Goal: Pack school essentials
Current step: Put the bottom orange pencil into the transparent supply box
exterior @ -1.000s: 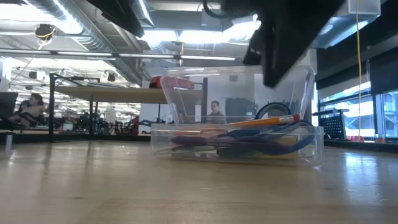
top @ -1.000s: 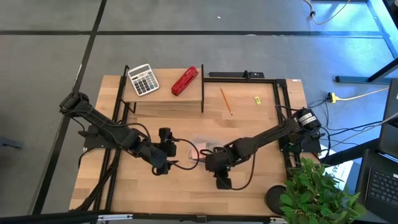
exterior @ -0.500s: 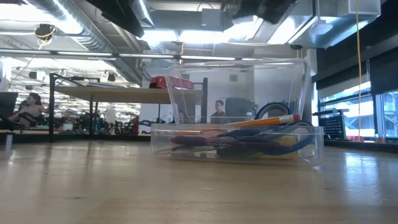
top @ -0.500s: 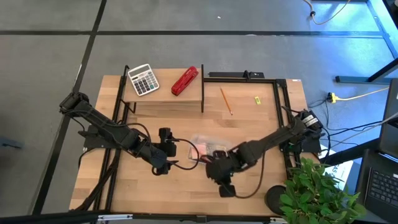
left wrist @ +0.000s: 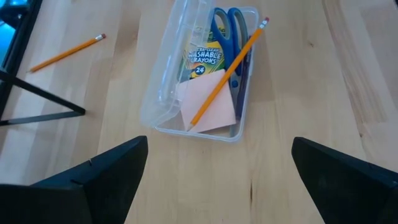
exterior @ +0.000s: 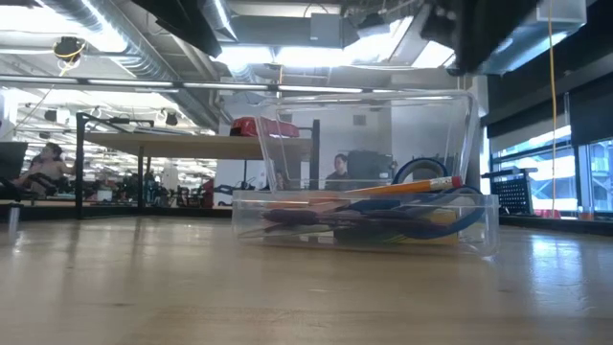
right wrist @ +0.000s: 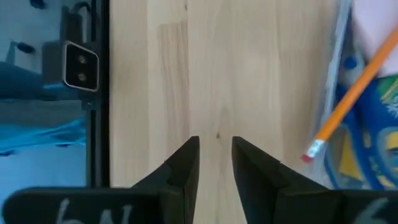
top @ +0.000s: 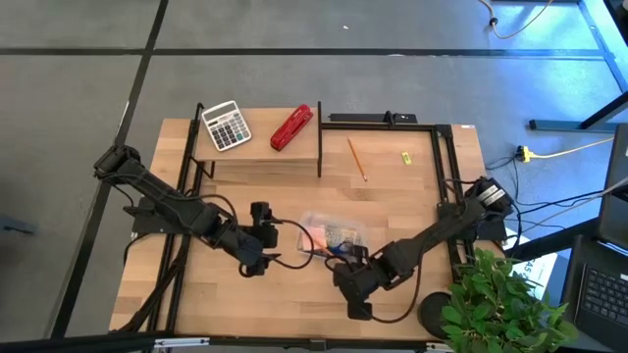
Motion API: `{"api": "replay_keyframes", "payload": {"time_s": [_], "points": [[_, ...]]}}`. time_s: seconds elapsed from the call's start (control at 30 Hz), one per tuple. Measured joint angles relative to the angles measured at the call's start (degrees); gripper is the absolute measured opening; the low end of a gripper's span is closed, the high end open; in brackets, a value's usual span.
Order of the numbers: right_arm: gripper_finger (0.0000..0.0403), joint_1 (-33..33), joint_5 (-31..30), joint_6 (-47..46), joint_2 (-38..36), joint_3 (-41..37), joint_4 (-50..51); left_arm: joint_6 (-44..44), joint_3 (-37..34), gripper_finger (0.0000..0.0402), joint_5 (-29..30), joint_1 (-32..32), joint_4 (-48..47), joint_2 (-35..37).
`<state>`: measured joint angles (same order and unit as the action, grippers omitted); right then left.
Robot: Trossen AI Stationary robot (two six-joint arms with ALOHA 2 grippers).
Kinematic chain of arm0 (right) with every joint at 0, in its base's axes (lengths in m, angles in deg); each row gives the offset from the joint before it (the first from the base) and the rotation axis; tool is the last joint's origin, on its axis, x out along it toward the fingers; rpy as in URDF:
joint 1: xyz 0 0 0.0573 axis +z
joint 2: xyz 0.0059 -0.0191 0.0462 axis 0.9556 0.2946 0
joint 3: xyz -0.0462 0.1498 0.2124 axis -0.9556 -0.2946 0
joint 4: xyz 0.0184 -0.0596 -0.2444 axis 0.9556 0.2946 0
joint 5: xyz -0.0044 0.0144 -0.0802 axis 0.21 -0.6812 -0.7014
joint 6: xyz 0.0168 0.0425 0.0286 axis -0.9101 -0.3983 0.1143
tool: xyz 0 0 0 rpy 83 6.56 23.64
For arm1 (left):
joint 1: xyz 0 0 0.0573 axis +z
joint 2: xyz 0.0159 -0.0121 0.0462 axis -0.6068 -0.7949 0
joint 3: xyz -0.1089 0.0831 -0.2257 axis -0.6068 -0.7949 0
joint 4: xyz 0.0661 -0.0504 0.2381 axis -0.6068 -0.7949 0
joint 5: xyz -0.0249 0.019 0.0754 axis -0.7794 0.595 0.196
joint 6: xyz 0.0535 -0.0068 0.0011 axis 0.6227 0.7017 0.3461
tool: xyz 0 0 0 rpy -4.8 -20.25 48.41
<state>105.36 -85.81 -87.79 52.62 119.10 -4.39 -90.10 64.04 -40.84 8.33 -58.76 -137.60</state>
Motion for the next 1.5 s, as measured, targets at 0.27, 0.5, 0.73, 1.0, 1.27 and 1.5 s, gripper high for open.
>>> {"api": "replay_keyframes", "payload": {"time_s": [0.27,0.5,0.73,1.0,1.27,1.5], "points": [[0.0097,1.2,-7.3,-1.6,0.1,-6.2,-6.1,1.1,0.0,0.0393,0.0,-1.2,0.0,0.0],[0.0097,-0.1,-7.4,-3.3,0.1,-10.7,-11.8,1.1,0.0,0.0393,0.0,-1.4,0.0,0.0],[0.0097,-0.9,-8.2,-4.6,0.0,-13.5,-11.3,1.1,0.0,0.0393,0.0,-1.4,0.0,0.0],[0.0097,-1.2,-10.8,-5.8,0.0,-13.5,-10.3,1.1,0.0,0.0393,0.0,-1.4,0.0,0.0],[0.0097,-1.2,-13.4,-5.9,0.0,-13.5,-8.2,1.1,0.0,0.0393,0.0,-1.4,0.0,0.0],[0.0097,-1.3,-13.4,-5.9,0.0,-13.5,-4.5,1.1,0.0,0.0393,0.0,-1.4,0.0,0.0]]}}
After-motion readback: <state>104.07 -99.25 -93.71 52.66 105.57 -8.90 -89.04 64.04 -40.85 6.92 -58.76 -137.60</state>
